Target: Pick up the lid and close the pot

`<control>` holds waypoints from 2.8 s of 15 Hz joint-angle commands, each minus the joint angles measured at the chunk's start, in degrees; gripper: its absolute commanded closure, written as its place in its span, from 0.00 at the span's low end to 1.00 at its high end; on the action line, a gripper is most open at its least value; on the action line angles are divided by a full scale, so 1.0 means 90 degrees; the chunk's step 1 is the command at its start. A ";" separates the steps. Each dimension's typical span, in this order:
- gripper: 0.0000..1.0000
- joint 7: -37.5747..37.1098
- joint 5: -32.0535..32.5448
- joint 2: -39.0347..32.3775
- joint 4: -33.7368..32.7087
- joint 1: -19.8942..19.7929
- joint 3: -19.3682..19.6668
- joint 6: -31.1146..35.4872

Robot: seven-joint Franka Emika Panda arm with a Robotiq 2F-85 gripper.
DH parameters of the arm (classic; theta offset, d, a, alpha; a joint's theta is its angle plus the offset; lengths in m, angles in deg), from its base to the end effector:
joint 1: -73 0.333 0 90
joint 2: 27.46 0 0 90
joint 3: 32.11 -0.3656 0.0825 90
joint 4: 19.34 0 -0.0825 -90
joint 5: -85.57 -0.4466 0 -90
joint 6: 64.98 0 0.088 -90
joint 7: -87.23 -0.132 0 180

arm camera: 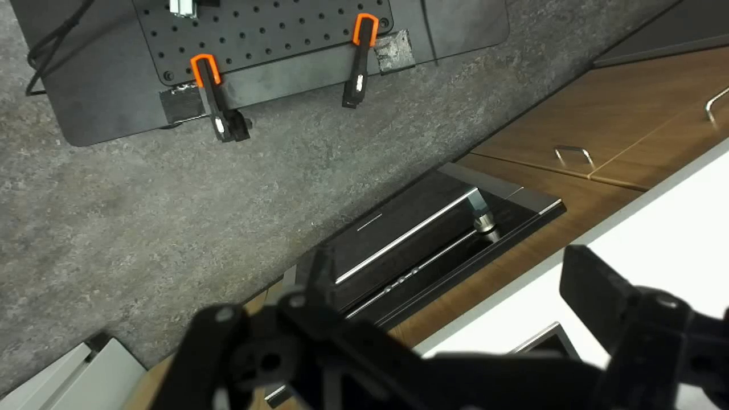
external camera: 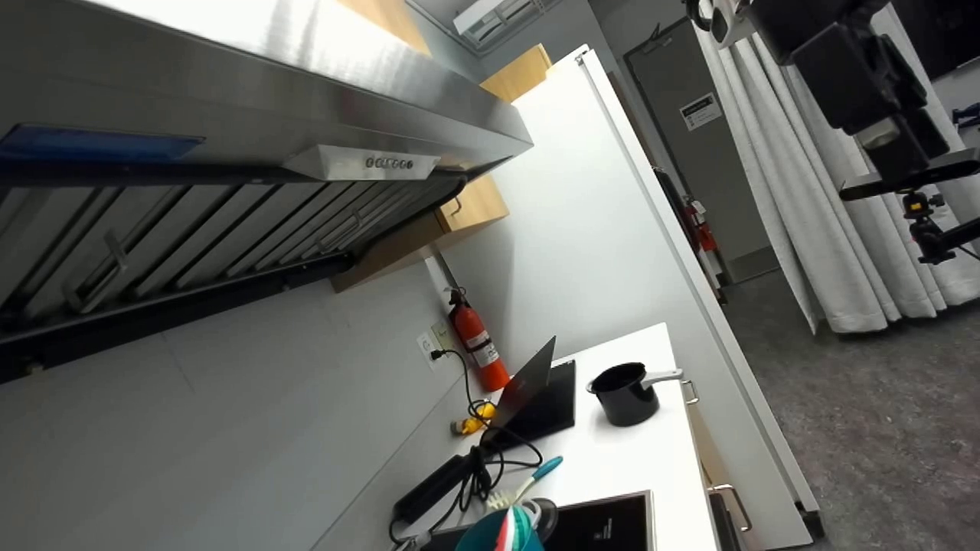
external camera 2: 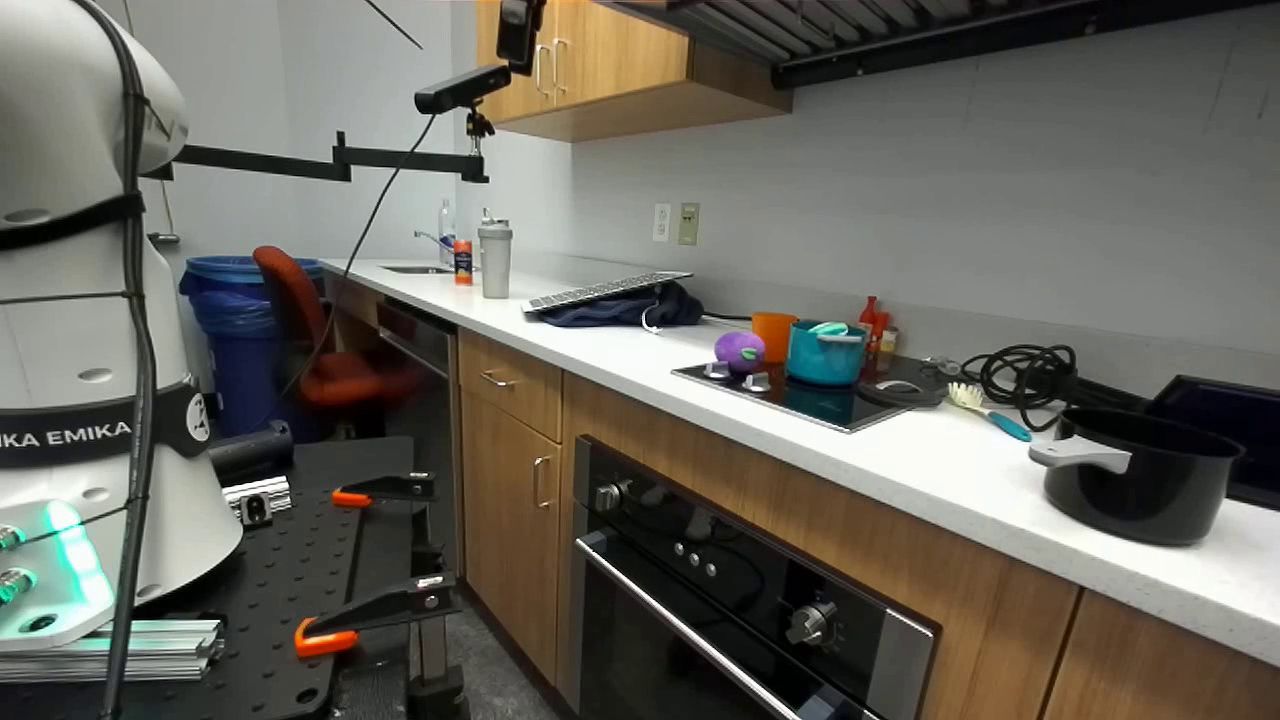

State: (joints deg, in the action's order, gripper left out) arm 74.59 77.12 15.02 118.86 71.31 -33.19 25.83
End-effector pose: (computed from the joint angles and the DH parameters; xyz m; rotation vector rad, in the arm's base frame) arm 0.3434 0.0167 0.5580 -2.9902 0.3684 0.1493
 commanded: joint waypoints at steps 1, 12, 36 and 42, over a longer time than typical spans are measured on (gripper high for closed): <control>0.00 0.0039 -0.0030 -0.0006 -0.0018 -0.0076 -0.0052 -0.0022; 0.00 0.0039 -0.0030 -0.0006 -0.0018 -0.0076 -0.0052 -0.0022; 0.00 0.0592 0.0637 -0.1072 0.0415 0.0065 -0.0237 0.2238; 0.00 0.0515 0.0602 -0.1999 0.0188 0.0224 -0.0450 0.3668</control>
State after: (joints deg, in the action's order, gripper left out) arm 79.41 82.08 1.55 122.89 72.07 -36.58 53.84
